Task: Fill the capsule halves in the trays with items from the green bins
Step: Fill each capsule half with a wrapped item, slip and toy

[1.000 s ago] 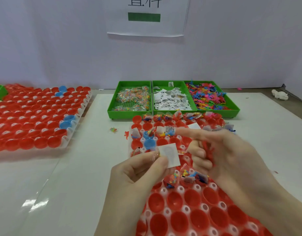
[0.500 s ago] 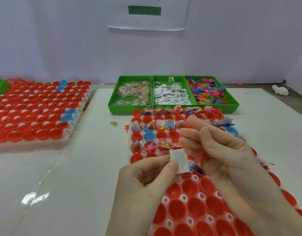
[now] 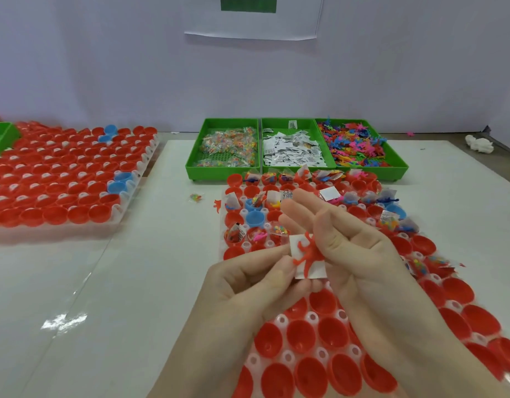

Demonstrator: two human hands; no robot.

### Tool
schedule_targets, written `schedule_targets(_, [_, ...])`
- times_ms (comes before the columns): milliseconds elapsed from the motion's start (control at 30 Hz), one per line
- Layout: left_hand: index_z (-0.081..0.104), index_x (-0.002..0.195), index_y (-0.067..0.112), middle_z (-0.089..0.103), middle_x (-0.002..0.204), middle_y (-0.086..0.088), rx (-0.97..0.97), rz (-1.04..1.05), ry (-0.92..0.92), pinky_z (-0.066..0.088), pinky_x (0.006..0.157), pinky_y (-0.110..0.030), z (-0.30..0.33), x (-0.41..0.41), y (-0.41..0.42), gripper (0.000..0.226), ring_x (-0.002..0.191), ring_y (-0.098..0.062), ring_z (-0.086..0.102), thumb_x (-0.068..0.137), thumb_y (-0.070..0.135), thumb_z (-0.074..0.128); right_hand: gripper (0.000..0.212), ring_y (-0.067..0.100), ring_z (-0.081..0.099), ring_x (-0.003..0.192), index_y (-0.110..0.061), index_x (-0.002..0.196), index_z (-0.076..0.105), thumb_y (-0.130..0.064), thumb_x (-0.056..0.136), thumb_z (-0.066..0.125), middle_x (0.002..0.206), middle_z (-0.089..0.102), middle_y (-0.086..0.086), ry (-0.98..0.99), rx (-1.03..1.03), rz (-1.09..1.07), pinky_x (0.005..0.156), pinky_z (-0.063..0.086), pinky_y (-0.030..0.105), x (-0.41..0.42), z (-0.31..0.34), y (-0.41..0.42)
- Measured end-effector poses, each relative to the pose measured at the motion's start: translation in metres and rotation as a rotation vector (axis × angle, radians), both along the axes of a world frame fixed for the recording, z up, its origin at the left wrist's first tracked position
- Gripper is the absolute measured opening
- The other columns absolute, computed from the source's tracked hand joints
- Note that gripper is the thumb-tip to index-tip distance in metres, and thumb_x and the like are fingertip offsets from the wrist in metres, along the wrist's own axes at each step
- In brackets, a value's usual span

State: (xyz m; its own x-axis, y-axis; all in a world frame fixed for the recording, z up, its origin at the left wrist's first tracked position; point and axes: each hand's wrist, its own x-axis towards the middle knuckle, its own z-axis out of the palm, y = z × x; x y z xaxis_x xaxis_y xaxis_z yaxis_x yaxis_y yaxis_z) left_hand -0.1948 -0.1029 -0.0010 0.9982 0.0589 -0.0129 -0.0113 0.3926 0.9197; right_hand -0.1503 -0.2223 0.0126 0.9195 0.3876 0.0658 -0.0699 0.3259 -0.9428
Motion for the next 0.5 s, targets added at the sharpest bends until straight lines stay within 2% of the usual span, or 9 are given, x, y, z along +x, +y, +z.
schedule_targets(33, [0.077, 0.066, 0.019, 0.072, 0.069, -0.008, 0.035, -0.054, -0.023, 0.051, 0.054, -0.012, 0.006, -0.006, 0.003, 0.055, 0.065, -0.015, 0.071, 0.086, -0.014, 0.039, 0.041, 0.001, 0.063, 0.102, -0.025, 0.103, 0.065, -0.038, 0.064, 0.062, 0.099, 0.072, -0.012, -0.029, 0.010, 0.022, 0.092, 0.049, 0.020, -0.001, -0.001, -0.001])
schedule_targets(67, [0.077, 0.065, 0.020, 0.072, 0.068, -0.006, 0.022, -0.015, 0.002, 0.051, 0.054, -0.012, 0.003, -0.005, 0.002, 0.004, 0.065, -0.015, 0.071, 0.062, 0.021, 0.074, 0.042, -0.001, 0.063, 0.100, -0.024, 0.105, 0.063, -0.036, 0.065, 0.060, 0.097, 0.072, -0.013, -0.062, -0.004, 0.025, 0.087, 0.049, 0.014, -0.004, -0.001, 0.000])
schedule_targets(100, [0.077, 0.065, 0.022, 0.073, 0.069, -0.004, 0.093, 0.014, 0.012, 0.051, 0.055, -0.012, 0.008, -0.007, 0.004, 0.049, 0.066, -0.014, 0.071, 0.026, 0.046, 0.060, 0.041, -0.002, 0.064, 0.098, -0.023, 0.106, 0.063, -0.032, 0.066, 0.060, 0.095, 0.072, -0.013, -0.087, -0.009, 0.019, 0.080, 0.049, 0.009, -0.006, -0.003, 0.002])
schedule_targets(133, [0.077, 0.068, 0.026, 0.073, 0.070, -0.001, 0.175, 0.033, 0.012, 0.051, 0.057, -0.011, 0.004, -0.007, 0.006, 0.033, 0.068, -0.013, 0.071, 0.042, 0.042, 0.065, 0.039, -0.002, 0.065, 0.095, -0.022, 0.104, 0.064, -0.029, 0.067, 0.060, 0.094, 0.072, -0.013, -0.109, -0.038, 0.009, 0.074, 0.048, 0.007, -0.006, -0.006, 0.003])
schedule_targets(167, [0.077, 0.072, 0.031, 0.074, 0.072, 0.000, 0.191, 0.039, -0.016, 0.051, 0.058, -0.011, 0.006, -0.007, 0.007, 0.028, 0.069, -0.012, 0.071, 0.048, 0.041, 0.067, 0.036, -0.002, 0.066, 0.093, -0.022, 0.102, 0.066, -0.027, 0.066, 0.060, 0.092, 0.072, -0.013, -0.144, -0.068, 0.000, 0.072, 0.048, 0.007, -0.006, -0.011, 0.003])
schedule_targets(267, [0.074, 0.078, 0.040, 0.074, 0.072, 0.003, 0.417, 0.129, -0.047, 0.052, 0.064, -0.014, -0.003, -0.008, 0.015, 0.030, 0.070, -0.009, 0.070, 0.048, 0.043, 0.067, 0.030, -0.006, 0.063, 0.096, -0.031, 0.099, 0.067, -0.031, 0.069, 0.060, 0.096, 0.069, -0.023, -0.307, -0.257, 0.014, 0.080, 0.048, 0.009, -0.007, -0.015, 0.003])
schedule_targets(300, [0.074, 0.077, 0.041, 0.073, 0.072, 0.004, 0.421, 0.144, -0.046, 0.053, 0.065, -0.015, -0.005, -0.008, 0.018, 0.028, 0.071, -0.008, 0.070, 0.049, 0.041, 0.067, 0.029, -0.008, 0.061, 0.098, -0.033, 0.101, 0.066, -0.031, 0.073, 0.061, 0.098, 0.067, -0.026, -0.374, -0.342, 0.033, 0.082, 0.047, 0.008, -0.007, -0.016, 0.003])
schedule_targets(400, [0.073, 0.070, 0.043, 0.073, 0.071, 0.008, 0.493, 0.165, -0.037, 0.051, 0.063, -0.012, -0.012, -0.012, 0.022, 0.021, 0.070, -0.003, 0.069, 0.054, 0.032, 0.067, 0.034, -0.013, 0.060, 0.096, -0.028, 0.112, 0.065, -0.013, 0.083, 0.066, 0.095, 0.064, -0.030, -0.517, -0.556, 0.055, 0.081, 0.045, 0.005, -0.007, -0.023, 0.000])
schedule_targets(500, [0.072, 0.067, 0.046, 0.072, 0.071, 0.015, 0.574, 0.163, -0.021, 0.049, 0.060, -0.009, -0.017, -0.017, 0.023, 0.020, 0.070, 0.002, 0.068, 0.059, 0.028, 0.073, 0.034, -0.012, 0.062, 0.085, -0.024, 0.103, 0.072, -0.004, 0.076, 0.072, 0.079, 0.062, -0.033, -0.638, -0.679, -0.017, 0.076, 0.046, 0.004, -0.009, -0.027, -0.001])
